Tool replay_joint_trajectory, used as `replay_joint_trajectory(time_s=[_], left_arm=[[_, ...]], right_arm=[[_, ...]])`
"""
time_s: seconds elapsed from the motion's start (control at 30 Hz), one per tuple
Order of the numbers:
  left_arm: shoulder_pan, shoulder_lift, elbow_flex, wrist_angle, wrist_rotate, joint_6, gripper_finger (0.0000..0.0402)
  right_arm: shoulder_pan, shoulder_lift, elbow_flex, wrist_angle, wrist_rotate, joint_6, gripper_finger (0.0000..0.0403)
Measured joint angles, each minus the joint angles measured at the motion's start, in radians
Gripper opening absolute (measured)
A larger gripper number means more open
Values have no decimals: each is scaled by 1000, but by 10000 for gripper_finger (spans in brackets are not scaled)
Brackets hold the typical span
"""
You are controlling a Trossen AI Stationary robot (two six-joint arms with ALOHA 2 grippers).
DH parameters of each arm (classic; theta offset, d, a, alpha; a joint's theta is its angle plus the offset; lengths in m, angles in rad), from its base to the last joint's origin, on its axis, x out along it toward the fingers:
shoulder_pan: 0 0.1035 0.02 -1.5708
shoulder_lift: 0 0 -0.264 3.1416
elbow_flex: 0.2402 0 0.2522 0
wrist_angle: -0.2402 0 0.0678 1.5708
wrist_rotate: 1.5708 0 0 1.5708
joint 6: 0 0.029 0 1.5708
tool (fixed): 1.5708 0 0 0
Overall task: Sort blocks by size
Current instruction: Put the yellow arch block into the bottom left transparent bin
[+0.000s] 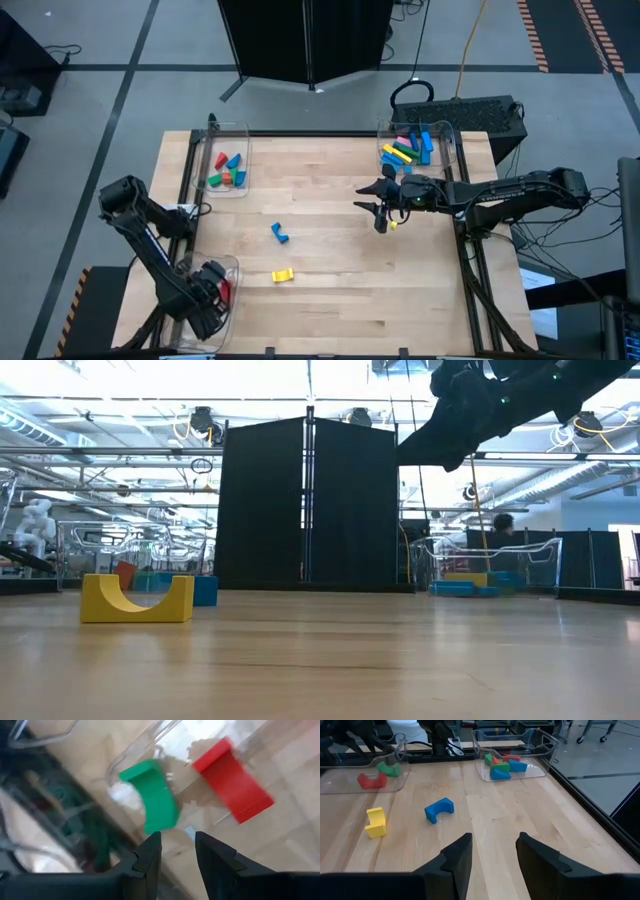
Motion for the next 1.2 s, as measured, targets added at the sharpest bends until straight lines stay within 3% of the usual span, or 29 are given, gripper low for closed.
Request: replay_joint_trajectory(time_s=[0.13, 0.27, 0.47, 0.6, 0.8, 1.0, 1.2], left_arm=[[14, -30, 0, -34, 69, -3, 123], [33, -76, 0, -35, 62, -7, 123], [58, -117, 45, -41, -59, 7, 123], [82, -117, 113, -73, -180, 93, 123], [166, -117, 196, -114, -404, 302, 123], [232, -95, 198, 74, -619, 693, 123], [268, -33, 198, 191, -675, 948, 143]], right_arm=[[0, 0, 0, 6, 0, 0, 148], [0, 0, 0, 11, 0, -3, 148], [15, 0, 0, -3, -69, -22, 148], [34, 0, 0, -27, -75, -22, 148], [66, 0, 0, -88, -71, 33, 148], [115, 0, 0, -94, 6, 103, 148], [190, 0, 0, -130, 88, 193, 148]])
